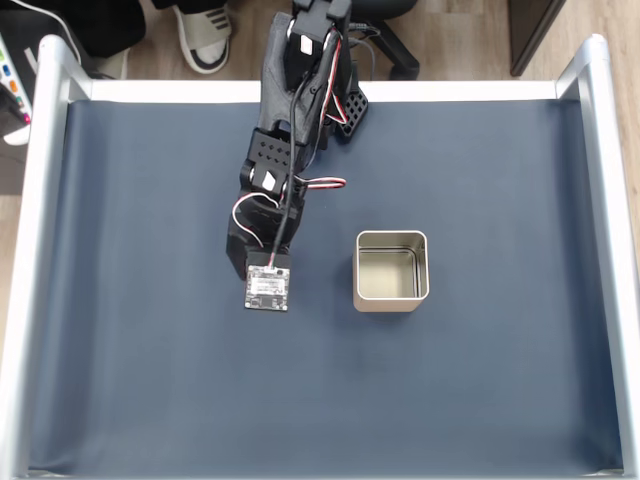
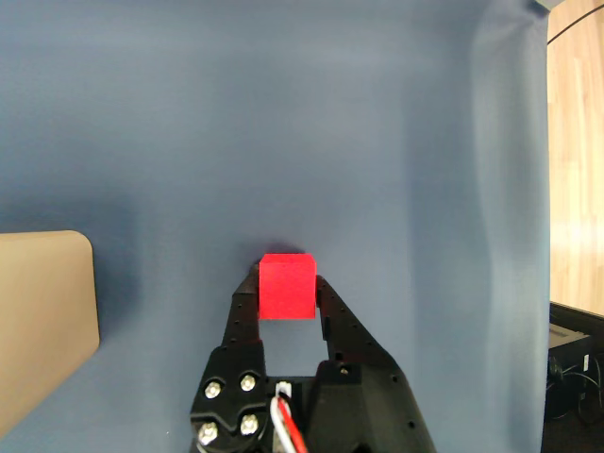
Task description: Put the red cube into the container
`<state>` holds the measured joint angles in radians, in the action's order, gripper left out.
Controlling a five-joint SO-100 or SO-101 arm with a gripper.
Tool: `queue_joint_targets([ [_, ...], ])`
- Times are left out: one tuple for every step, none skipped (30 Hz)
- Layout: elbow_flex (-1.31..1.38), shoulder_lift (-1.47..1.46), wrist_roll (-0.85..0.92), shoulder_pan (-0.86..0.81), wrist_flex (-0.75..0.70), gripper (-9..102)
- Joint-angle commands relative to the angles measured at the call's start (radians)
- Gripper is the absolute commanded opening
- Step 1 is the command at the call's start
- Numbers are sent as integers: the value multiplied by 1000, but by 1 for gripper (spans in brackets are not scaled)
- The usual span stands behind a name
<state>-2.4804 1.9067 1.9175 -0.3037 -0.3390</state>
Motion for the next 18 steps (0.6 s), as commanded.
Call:
queue_joint_targets([
  [66,58,-29,11,-60,0],
  [81,74,-35,14,-87,0],
  [97,89,-41,15,-115,0],
  [112,107,-43,17,-152,0],
  [129,127,-43,18,-192,0],
  [146,147,-43,20,-229,0],
  [161,167,-48,23,-261,0],
  [178,184,-48,25,-291,0],
  [196,199,-48,26,-321,0],
  [216,216,-48,28,-353,0],
  [235,233,-48,31,-385,0],
  [250,252,-41,32,-419,0],
  [265,270,-37,34,-449,0],
  [281,288,-34,38,-477,0],
  [293,305,-32,41,-497,0],
  [307,321,-29,46,-517,0],
  [324,334,-29,52,-540,0],
  [342,345,-29,58,-568,0],
])
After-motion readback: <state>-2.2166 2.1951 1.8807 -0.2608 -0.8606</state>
